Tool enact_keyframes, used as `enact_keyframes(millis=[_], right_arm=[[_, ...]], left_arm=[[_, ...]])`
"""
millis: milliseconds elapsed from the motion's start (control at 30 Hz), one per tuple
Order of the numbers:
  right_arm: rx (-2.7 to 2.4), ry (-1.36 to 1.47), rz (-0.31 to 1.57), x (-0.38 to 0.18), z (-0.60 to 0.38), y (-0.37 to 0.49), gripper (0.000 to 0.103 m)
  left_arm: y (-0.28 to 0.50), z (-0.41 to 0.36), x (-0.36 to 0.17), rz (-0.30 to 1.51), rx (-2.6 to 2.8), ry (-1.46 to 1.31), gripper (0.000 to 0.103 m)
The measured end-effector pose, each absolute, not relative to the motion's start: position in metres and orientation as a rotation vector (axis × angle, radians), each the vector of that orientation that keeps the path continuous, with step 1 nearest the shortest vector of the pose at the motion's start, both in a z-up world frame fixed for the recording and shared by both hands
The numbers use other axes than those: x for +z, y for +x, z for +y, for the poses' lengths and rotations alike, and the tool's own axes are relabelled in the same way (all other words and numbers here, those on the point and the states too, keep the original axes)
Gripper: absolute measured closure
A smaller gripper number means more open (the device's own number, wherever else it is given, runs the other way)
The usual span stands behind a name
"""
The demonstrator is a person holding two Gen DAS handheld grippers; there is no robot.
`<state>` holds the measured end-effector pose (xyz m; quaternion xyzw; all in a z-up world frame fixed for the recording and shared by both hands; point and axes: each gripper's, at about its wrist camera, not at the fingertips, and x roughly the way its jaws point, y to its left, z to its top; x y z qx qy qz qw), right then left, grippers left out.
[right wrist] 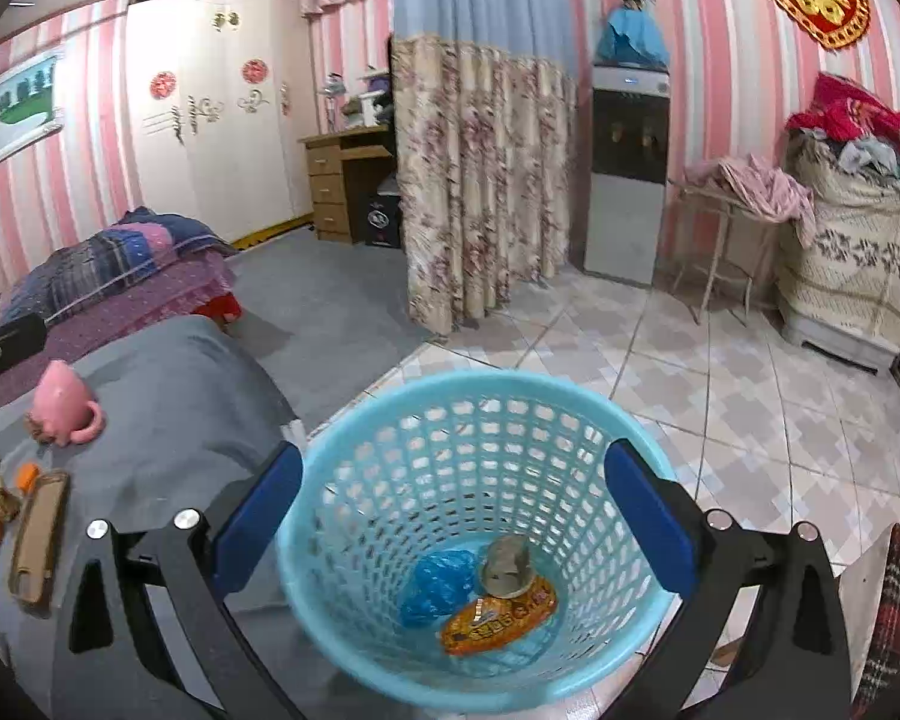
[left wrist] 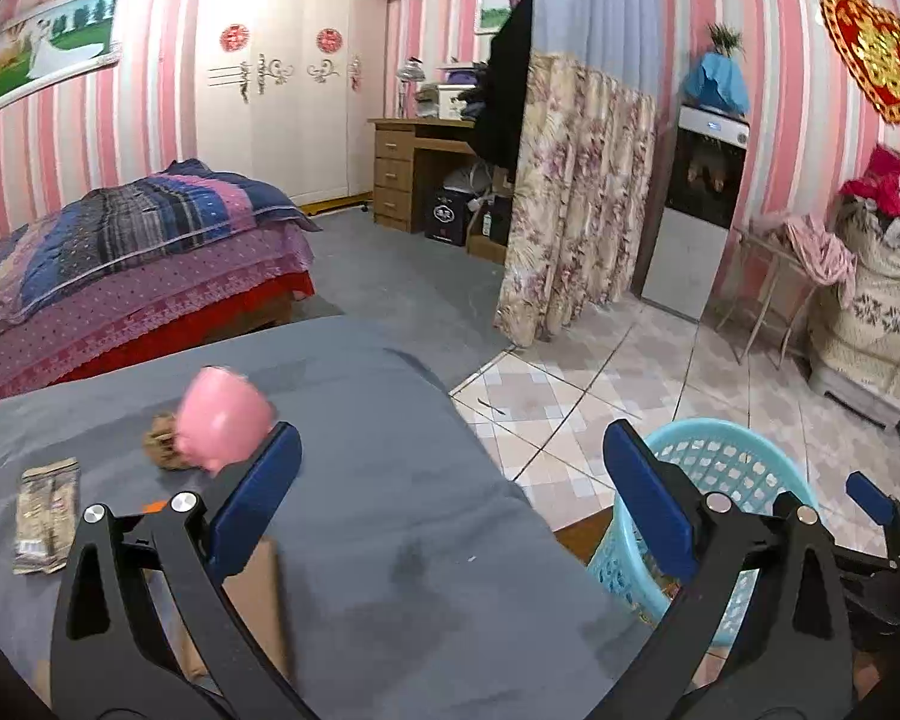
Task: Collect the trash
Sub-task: 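Move both open tools back over the table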
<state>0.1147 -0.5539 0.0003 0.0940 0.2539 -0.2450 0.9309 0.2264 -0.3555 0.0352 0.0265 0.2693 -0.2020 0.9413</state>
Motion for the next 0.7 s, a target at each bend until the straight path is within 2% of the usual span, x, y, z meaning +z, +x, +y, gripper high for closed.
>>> enact_keyframes(millis=[700], right_arm=[[-0.200,0.129,0.504,0.014,-0.380,0.117,0.004]], left_arm=[[0.168,-0.129,0.031,0.563,-0.098,0.073,0.006]])
